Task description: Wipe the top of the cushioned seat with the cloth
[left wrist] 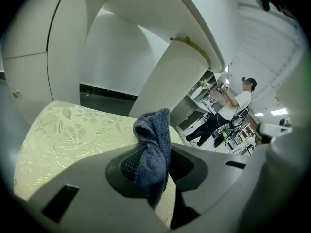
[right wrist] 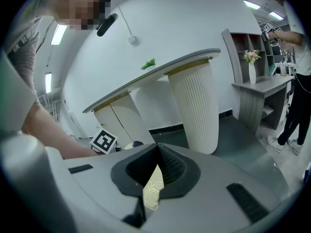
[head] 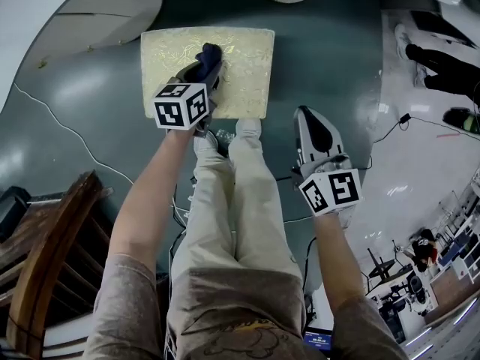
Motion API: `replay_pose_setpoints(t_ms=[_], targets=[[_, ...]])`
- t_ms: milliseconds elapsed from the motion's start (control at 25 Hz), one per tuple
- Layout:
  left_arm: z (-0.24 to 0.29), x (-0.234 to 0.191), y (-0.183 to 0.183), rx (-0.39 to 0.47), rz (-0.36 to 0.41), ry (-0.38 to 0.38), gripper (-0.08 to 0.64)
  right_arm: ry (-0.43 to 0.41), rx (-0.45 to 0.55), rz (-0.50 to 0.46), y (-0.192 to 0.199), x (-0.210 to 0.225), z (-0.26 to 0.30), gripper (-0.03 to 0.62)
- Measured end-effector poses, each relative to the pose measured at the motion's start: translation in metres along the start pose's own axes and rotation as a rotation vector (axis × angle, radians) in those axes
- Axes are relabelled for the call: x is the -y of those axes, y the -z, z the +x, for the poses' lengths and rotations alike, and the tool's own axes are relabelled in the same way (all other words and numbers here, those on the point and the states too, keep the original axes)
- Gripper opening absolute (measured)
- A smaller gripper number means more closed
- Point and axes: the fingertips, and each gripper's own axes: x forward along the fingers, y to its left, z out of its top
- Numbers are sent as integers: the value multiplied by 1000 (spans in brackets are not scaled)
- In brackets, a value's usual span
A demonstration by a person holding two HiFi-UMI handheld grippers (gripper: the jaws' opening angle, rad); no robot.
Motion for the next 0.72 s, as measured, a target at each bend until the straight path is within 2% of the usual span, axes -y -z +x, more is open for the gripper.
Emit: replay_pose_setpoints(t_ms=[720], targets=[[49,100,34,-98,58,164,98,55,27,36,5,35,-23,6]])
